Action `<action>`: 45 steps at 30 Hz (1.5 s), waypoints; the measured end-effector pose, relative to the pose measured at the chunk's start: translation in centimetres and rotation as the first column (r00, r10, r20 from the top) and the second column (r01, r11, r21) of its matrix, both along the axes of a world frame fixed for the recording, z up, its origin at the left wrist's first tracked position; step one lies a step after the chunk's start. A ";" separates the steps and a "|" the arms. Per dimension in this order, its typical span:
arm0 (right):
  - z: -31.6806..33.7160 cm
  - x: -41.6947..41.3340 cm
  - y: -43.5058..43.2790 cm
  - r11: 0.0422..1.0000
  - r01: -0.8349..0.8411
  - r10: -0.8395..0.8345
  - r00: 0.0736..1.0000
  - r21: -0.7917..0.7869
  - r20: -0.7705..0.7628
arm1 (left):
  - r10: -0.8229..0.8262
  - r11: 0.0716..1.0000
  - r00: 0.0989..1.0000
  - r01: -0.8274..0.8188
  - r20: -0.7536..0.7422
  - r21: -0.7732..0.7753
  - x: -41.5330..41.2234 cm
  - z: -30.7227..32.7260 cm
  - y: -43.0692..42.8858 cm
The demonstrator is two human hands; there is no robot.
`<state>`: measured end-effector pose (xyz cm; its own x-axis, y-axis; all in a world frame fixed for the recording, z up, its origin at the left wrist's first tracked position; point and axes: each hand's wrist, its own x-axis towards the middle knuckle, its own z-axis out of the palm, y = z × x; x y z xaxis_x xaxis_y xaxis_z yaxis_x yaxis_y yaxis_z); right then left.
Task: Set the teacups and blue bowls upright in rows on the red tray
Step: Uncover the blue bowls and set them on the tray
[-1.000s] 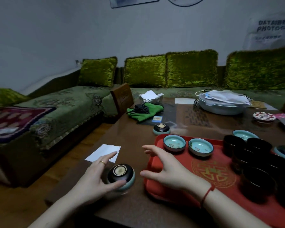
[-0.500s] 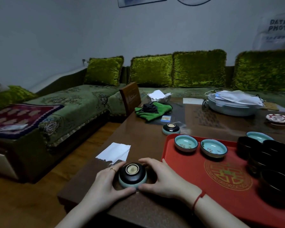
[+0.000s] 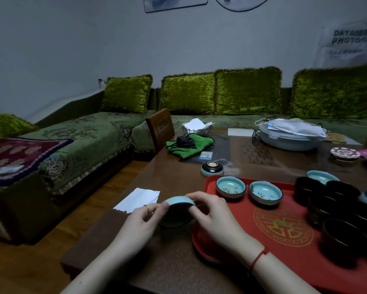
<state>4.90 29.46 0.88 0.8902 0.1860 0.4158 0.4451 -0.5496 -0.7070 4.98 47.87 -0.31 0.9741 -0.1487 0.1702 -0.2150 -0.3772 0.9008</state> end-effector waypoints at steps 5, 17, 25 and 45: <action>1.2 0.2 -1.4 0.980 0.123 -0.118 0.992 0.155 -0.047 | -0.088 0.987 0.996 0.086 -0.007 -0.136 0.3 1.2 -2.5; 0.7 -1.6 -5.8 0.920 0.124 0.003 0.946 0.372 -0.324 | -0.277 0.952 0.961 0.278 0.023 -0.127 1.2 0.1 -6.0; -0.8 -2.3 -8.2 0.951 0.127 -0.013 0.928 0.281 -0.373 | -0.217 0.960 0.973 0.198 0.076 0.196 2.2 -1.1 -7.4; -2.7 -0.2 -10.1 0.961 0.256 -0.276 0.916 -0.104 -0.290 | -0.179 0.874 0.981 0.122 0.079 0.471 4.1 -1.6 -9.4</action>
